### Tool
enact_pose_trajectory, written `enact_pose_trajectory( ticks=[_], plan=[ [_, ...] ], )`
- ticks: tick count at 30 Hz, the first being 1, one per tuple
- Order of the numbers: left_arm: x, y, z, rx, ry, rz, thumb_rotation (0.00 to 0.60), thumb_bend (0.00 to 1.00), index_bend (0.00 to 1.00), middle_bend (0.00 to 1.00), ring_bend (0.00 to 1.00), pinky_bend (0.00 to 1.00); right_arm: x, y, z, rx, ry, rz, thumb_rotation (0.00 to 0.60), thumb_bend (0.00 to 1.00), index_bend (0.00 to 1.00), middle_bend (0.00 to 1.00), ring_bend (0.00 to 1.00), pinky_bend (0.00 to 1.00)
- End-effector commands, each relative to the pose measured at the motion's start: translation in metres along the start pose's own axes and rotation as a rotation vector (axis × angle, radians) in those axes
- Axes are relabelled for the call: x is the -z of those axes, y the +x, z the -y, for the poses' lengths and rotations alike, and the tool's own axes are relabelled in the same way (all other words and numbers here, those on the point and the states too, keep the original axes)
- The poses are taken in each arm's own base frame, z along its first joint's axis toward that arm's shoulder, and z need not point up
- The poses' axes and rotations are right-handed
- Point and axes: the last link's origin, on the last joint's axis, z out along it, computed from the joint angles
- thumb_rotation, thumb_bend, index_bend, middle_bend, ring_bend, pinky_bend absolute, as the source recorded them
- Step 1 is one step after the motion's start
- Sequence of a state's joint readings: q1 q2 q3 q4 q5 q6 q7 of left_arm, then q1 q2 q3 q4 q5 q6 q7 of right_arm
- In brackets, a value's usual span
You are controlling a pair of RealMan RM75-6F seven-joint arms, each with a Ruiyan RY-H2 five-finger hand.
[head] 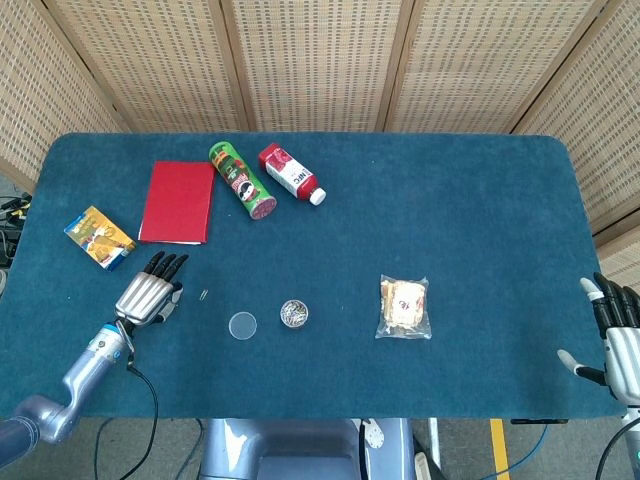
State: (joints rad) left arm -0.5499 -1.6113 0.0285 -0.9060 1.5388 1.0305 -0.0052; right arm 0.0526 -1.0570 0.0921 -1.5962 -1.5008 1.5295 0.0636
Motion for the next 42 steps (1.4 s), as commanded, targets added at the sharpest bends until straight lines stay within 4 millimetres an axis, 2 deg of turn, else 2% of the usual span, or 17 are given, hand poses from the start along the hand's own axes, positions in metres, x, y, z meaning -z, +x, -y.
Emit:
enact_pose_trajectory(
  ticks=[1,8,13,17,24,32,36,42],
  plan=[
    [0.0,0.013,-0.002,0.026,-0.011,-0.048,0.6,0.43,0.75,0.0,0.0,0.0,0.0,0.001,0.0,-0.002,0.001,-0.001,0.6,0.0,0.0,0.0,0.0,0.0],
    [-0.006,0.061,-0.021,0.077,-0.085,-0.177,0.6,0.43,0.75,0.0,0.0,0.0,0.001,0.002,0.001,-0.007,0.005,-0.007,0.6,0.0,0.0,0.0,0.0,0.0],
    [-0.023,0.1,-0.06,0.211,-0.161,-0.235,0.6,0.43,0.75,0.0,0.0,0.0,0.002,0.004,0.0,-0.011,0.007,-0.01,0.6,0.0,0.0,0.0,0.0,0.0],
    [-0.032,0.111,-0.085,0.211,-0.209,-0.216,0.6,0.43,0.75,0.0,0.0,0.0,0.002,0.004,-0.001,-0.015,0.004,-0.008,0.6,0.0,0.0,0.0,0.0,0.0],
    [-0.046,0.114,-0.126,0.196,-0.268,-0.169,0.6,0.43,0.75,0.0,0.0,0.0,0.001,0.004,-0.002,-0.02,0.002,-0.003,0.6,0.0,0.0,0.0,0.0,0.0],
    [-0.06,0.095,-0.161,0.156,-0.302,-0.105,0.6,0.43,0.75,0.0,0.0,0.0,0.0,0.004,-0.004,-0.028,-0.002,0.002,0.6,0.0,0.0,0.0,0.0,0.0],
    [-0.066,0.082,-0.174,0.143,-0.304,-0.071,0.6,0.43,0.75,0.0,0.0,0.0,0.0,0.004,-0.005,-0.034,-0.004,0.003,0.6,0.0,0.0,0.0,0.0,0.0],
    [-0.07,0.08,-0.18,0.144,-0.297,-0.071,0.6,0.43,0.75,0.0,0.0,0.0,0.0,0.004,-0.005,-0.035,-0.002,0.005,0.6,0.0,0.0,0.0,0.0,0.0]
  ],
)
